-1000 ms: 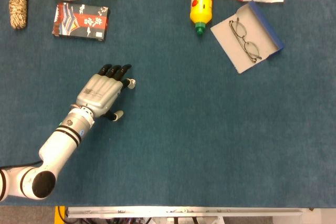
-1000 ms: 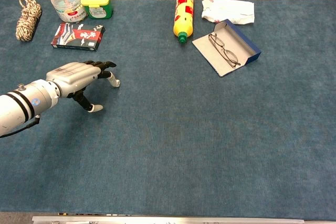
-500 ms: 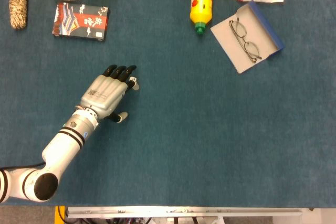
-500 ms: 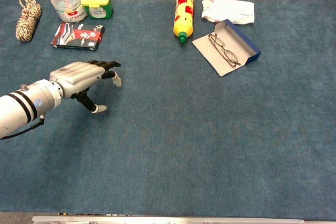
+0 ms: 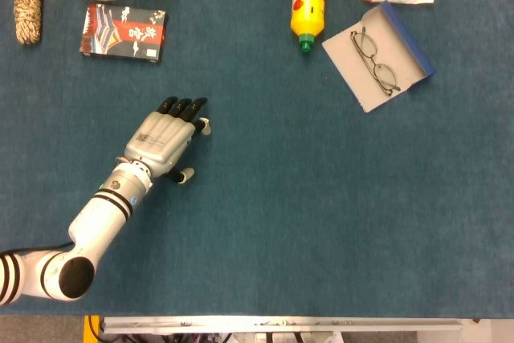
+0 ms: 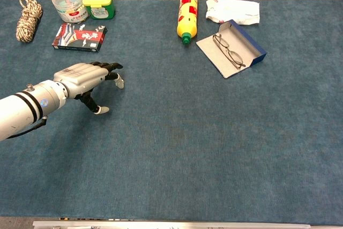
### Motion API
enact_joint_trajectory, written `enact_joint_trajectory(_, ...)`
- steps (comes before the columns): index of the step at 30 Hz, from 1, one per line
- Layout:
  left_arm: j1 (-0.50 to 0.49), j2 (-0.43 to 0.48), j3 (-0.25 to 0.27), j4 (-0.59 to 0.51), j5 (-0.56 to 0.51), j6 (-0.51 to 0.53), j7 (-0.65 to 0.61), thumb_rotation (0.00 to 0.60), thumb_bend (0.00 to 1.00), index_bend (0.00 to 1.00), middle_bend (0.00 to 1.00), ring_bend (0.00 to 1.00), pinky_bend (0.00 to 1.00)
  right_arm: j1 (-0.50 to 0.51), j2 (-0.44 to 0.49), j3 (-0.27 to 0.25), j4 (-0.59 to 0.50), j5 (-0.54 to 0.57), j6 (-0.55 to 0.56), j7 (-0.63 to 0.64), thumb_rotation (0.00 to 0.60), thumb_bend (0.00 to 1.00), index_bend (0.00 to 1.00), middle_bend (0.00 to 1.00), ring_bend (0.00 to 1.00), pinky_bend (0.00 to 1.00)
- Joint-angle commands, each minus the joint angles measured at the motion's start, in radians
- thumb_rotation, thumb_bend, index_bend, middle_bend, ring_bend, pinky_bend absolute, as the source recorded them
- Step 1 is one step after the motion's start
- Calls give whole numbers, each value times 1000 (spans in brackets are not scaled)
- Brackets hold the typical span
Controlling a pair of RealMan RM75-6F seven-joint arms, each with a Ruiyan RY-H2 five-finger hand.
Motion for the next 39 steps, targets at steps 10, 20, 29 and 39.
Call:
enact_joint_trajectory(10,-7,-13,2,20,-22,18,10,600,246,254,0,0,0,2,-1,-1,1,2,-6,-4,600,62,379,343,209,349)
enact_joint_trajectory(20,-14,-17,-4,29,-28,28,15,600,246,254,0,0,0,3,-1,-1,1,3,-9,-3,600,62,379,343,209,349)
enact_joint_trajectory(29,-27,-31,-7,40,-31,43,43,600,246,254,0,0,0,4,-1,-4,1,-1,-11,-6,600,62,379,343,209,349)
enact_joint_trajectory(39,-41,-38,-15,54,-49,56,78,600,246,254,0,0,0,3,-2,-3,3,-1,-7,-2,600,62,379,343,209,349)
